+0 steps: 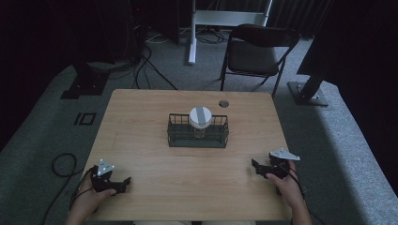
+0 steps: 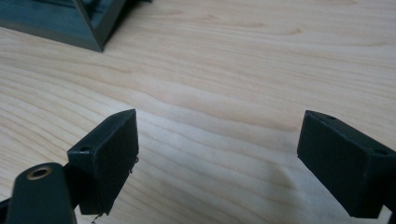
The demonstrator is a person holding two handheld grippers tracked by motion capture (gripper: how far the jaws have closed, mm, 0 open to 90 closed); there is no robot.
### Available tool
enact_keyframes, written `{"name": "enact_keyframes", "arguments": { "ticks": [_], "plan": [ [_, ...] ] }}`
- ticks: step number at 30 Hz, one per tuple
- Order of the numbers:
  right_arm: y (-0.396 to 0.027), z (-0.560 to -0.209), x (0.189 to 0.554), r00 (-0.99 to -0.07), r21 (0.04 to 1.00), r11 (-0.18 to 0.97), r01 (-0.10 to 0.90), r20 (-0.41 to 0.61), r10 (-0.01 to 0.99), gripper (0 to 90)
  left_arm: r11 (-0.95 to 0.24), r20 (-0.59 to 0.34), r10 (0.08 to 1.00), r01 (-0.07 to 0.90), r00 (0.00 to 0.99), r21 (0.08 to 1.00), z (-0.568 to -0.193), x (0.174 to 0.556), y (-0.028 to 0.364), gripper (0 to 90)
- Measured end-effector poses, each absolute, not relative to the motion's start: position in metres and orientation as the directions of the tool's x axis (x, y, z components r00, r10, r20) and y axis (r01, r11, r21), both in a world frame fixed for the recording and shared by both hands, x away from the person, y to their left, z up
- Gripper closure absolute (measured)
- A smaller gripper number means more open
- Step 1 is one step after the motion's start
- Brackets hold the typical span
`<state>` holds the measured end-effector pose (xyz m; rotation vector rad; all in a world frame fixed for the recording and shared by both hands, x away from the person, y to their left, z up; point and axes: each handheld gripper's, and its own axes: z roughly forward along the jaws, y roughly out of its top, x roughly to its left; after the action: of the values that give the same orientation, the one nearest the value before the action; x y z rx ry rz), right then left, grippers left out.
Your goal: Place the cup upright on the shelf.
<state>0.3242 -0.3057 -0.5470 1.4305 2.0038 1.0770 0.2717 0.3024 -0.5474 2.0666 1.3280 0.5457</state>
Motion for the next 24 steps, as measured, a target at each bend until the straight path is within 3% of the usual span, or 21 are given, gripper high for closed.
{"name": "enact_keyframes", "arguments": {
  "ticks": [7,24],
  "plan": [
    [-0.3148,-0.5486,0.3207,-0.278,0.778,0.119,0.616,0.073,0.958,12.5,-0.307,0.014,0.912,0.658,0.411,0.688,-0.5473,0.2718,0.3024,1.5],
    [-0.3103,-0.5511,0.3194,-0.276,0.728,0.17,0.664,0.028,0.961,11.7,-0.308,0.014,0.911,0.658,0.411,0.687,-0.5473,0.2718,0.3025,1.5]
  ]
}}
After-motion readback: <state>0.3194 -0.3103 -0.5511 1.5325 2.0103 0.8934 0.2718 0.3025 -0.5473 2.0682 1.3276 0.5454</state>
